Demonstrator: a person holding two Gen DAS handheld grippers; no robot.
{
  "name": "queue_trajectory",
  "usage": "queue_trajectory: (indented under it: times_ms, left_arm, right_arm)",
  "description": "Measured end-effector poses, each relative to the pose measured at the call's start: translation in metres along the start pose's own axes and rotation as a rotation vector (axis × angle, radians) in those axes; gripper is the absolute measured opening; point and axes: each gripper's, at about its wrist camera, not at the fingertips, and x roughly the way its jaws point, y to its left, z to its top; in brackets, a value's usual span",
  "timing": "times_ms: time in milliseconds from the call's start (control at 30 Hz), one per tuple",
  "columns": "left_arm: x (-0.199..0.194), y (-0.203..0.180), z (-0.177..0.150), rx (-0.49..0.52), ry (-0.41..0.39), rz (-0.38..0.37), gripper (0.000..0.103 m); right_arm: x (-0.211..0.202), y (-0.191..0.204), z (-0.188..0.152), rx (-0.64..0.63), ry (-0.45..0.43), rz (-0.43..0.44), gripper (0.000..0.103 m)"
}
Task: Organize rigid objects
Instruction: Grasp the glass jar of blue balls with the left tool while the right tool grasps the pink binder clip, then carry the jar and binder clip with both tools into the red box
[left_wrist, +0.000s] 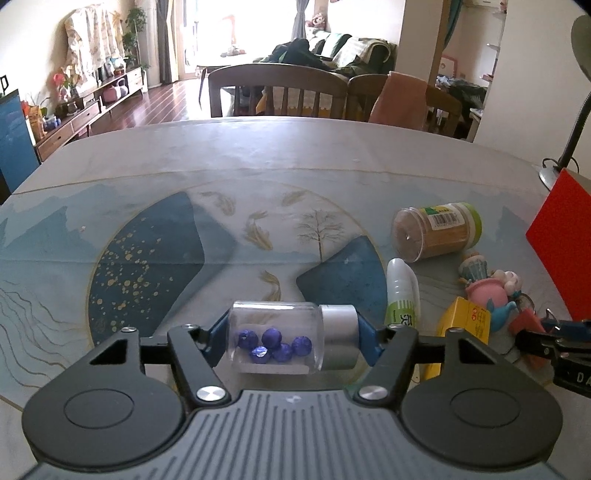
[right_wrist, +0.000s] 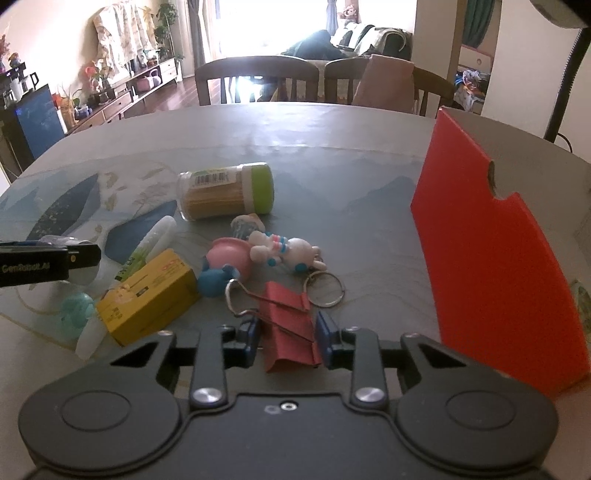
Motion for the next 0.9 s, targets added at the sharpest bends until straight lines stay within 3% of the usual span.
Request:
queue_trajectory:
  times_ms: [467,900]
  left_arm:
    - [-0.041,-0.008,0.011,-0.011,-0.016,0.015,0.068]
    - [-0.099,-0.042,0.035,0.024,-0.02,-0.037,0.068]
  right_arm:
    - [-0.049,-0.004,-0.003,0.008,-0.052,0.04,0.029]
    - [-0.113,-0.024,0.006,0.031,-0.13,0.078,0.029]
